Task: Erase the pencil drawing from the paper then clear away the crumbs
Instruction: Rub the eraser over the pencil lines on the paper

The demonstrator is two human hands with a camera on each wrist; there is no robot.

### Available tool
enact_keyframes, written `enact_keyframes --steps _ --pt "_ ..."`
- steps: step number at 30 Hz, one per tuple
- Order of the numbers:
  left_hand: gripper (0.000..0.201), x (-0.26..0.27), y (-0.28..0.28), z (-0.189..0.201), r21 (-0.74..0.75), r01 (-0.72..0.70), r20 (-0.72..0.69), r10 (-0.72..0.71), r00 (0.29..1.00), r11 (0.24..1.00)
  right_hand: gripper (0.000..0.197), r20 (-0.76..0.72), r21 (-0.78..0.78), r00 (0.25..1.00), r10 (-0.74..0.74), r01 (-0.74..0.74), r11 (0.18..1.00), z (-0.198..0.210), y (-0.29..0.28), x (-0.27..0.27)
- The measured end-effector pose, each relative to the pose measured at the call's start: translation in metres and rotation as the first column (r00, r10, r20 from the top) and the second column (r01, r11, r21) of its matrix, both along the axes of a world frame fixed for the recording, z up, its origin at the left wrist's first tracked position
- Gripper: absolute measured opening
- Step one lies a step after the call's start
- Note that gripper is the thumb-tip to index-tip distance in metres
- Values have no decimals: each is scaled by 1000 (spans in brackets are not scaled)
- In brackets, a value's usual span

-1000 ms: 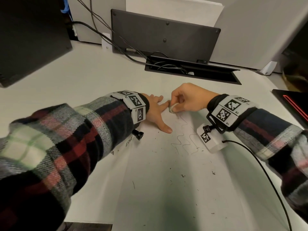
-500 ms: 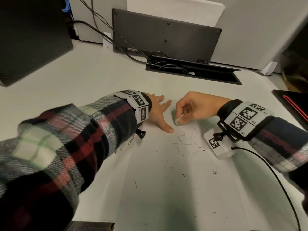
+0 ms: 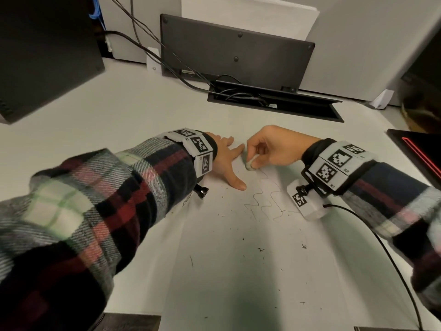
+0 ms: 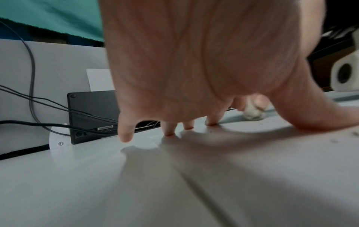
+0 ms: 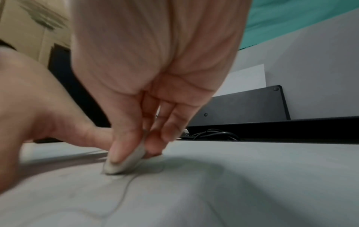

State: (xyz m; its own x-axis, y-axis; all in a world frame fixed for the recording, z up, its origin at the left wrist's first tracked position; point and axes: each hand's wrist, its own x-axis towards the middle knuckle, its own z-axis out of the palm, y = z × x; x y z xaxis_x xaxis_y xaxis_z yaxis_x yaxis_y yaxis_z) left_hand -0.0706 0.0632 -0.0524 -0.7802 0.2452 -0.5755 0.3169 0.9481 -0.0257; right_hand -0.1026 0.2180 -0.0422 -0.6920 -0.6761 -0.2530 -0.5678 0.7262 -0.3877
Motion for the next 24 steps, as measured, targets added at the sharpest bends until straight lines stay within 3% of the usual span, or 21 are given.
enact_keyframes --steps 3,9,14,20,24 --pt "108 0 0 0 0 -4 -4 4 1000 1000 6 -62 11 998 -19 20 1000 -1 -4 -4" --pt "110 -1 1 0 -10 -5 1 6 1000 1000 9 115 -18 993 -40 42 999 -1 15 9" --pt "110 -2 1 -1 -18 1 -14 -1 1000 1000 7 -45 16 999 -29 29 999 0 -2 0" --pt "109 -1 1 -1 -15 -1 -7 1 1000 1000 12 142 12 989 -34 32 999 -1 18 14" --pt "111 -2 0 -3 15 -14 -2 14 1000 1000 8 78 -44 994 -70 74 996 1 15 4"
